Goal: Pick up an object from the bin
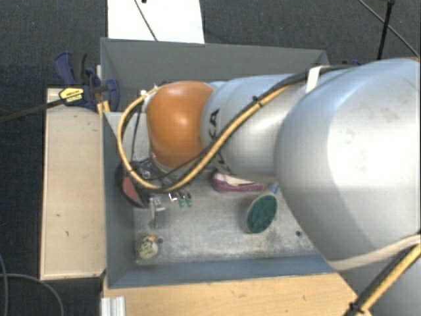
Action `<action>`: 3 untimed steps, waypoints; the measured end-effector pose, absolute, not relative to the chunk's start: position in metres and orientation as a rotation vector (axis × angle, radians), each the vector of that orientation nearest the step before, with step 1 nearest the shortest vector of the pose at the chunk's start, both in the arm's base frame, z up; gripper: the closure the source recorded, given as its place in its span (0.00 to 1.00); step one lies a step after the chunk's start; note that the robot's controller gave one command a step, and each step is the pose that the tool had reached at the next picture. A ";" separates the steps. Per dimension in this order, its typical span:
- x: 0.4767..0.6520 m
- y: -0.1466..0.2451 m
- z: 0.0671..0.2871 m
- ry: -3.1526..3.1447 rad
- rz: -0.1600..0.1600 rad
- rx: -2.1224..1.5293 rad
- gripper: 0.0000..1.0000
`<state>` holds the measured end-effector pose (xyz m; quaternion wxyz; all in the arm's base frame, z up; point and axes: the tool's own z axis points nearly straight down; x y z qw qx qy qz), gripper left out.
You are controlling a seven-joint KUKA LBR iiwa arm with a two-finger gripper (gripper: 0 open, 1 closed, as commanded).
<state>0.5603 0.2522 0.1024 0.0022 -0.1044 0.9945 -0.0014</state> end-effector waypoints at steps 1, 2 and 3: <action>0.580 0.237 0.126 3.135 0.003 0.028 0.00; 0.566 0.246 0.069 3.128 -0.001 0.318 0.00; 0.566 0.246 0.069 3.126 0.000 0.317 0.00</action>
Offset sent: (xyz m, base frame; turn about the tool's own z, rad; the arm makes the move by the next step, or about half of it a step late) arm 0.0181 -0.0149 0.0219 0.2271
